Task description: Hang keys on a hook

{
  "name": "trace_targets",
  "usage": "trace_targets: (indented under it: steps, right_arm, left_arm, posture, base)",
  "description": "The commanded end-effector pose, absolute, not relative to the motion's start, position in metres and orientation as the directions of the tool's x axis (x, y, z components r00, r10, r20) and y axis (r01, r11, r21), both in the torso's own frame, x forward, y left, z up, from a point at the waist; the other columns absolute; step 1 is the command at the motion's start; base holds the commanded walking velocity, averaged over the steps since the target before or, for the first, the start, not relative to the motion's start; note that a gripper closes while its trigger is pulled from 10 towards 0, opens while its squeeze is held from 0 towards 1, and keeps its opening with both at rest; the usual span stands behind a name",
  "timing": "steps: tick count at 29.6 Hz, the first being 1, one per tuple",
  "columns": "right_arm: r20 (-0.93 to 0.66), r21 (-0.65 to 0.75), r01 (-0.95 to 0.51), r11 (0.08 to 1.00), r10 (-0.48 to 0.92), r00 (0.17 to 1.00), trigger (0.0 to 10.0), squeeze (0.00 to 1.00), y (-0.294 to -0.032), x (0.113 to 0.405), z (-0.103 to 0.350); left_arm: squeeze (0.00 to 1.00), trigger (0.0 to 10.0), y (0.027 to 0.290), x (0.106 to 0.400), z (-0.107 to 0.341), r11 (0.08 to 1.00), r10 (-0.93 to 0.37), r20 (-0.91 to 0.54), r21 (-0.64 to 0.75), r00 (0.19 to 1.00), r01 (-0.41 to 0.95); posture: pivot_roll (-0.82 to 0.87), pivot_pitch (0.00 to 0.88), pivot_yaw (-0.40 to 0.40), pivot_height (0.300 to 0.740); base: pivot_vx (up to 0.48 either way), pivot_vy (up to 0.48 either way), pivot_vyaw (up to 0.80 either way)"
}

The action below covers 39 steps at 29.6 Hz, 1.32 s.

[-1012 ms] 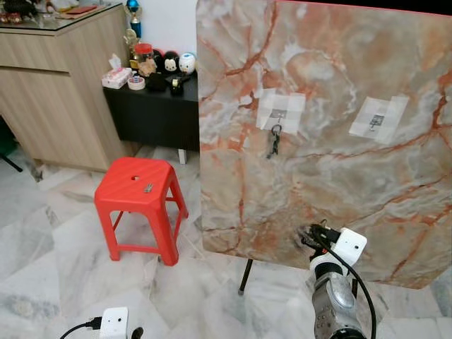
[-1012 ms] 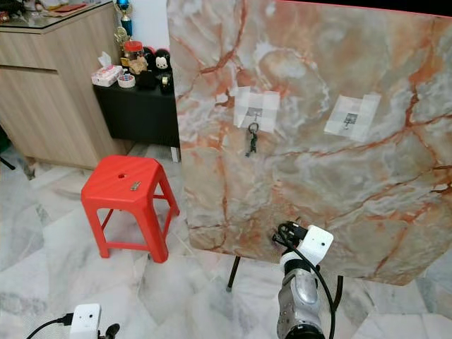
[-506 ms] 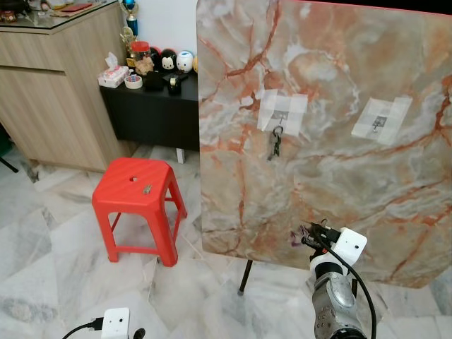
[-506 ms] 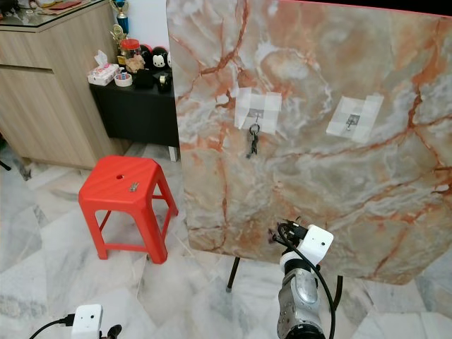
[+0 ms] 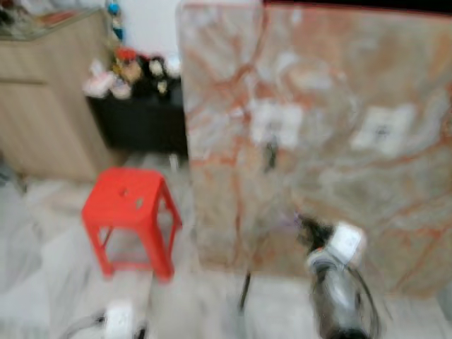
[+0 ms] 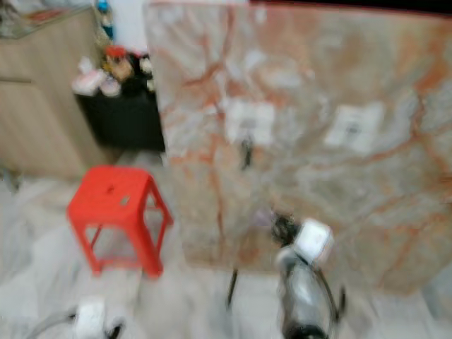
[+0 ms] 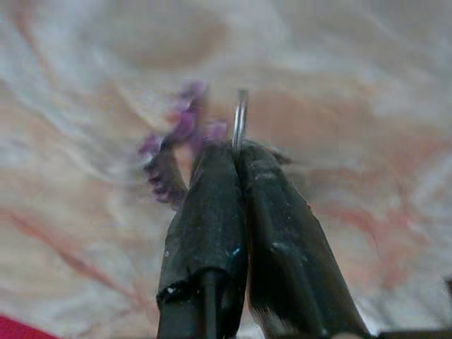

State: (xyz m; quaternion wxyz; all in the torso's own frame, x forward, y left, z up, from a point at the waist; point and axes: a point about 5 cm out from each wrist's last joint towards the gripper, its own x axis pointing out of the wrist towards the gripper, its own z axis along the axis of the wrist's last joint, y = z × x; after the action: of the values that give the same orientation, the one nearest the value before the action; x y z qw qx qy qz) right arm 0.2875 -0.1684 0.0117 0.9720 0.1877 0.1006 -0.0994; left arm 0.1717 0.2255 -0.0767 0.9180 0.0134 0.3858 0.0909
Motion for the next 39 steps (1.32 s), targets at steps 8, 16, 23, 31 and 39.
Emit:
trace_targets:
  steps: [8, 16, 23, 31, 39]
  right_arm:
    - [-0.198, 0.341, 0.238, 0.909, -0.178, 0.964, 10.0, 0.00, -0.164, 0.292, 0.019]
    - [-0.107, 0.247, 0.273, 0.930, -0.254, 0.961, 10.0, 0.00, -0.176, 0.295, 0.032]
    - [0.024, 0.136, 0.348, 0.928, -0.354, 0.935, 10.0, 0.00, -0.185, 0.302, 0.056]
    - [0.164, -0.036, 0.448, 0.893, -0.437, 0.884, 10.0, 0.00, -0.198, 0.305, 0.078]
    - [0.285, -0.119, 0.477, 0.871, -0.430, 0.857, 10.0, 0.00, -0.196, 0.312, 0.099]
  left_arm:
    - [0.00, 10.0, 0.232, 0.164, -0.079, 0.978, 0.200, -0.723, 0.110, 0.661, -0.175]
    - [0.00, 10.0, 0.232, 0.164, -0.079, 0.979, 0.199, -0.723, 0.111, 0.662, -0.173]
    - [0.00, 10.0, 0.230, 0.165, -0.079, 0.980, 0.194, -0.718, 0.108, 0.669, -0.169]
    - [0.00, 10.0, 0.228, 0.168, -0.078, 0.980, 0.192, -0.709, 0.105, 0.678, -0.167]
    - [0.00, 10.0, 0.226, 0.170, -0.077, 0.981, 0.189, -0.701, 0.103, 0.688, -0.165]
  posture:
    - [0.06, 0.000, -0.070, 0.740]
    - [0.06, 0.000, -0.070, 0.740]
    - [0.06, 0.000, -0.069, 0.740]
    - [0.06, 0.000, -0.069, 0.740]
    - [0.06, 0.000, -0.068, 0.740]
  base:
    - [0.030, 0.000, 0.00]
    - [0.000, 0.000, 0.00]
    - [0.000, 0.000, 0.00]
    - [0.000, 0.000, 0.00]
    - [0.000, 0.000, 0.00]
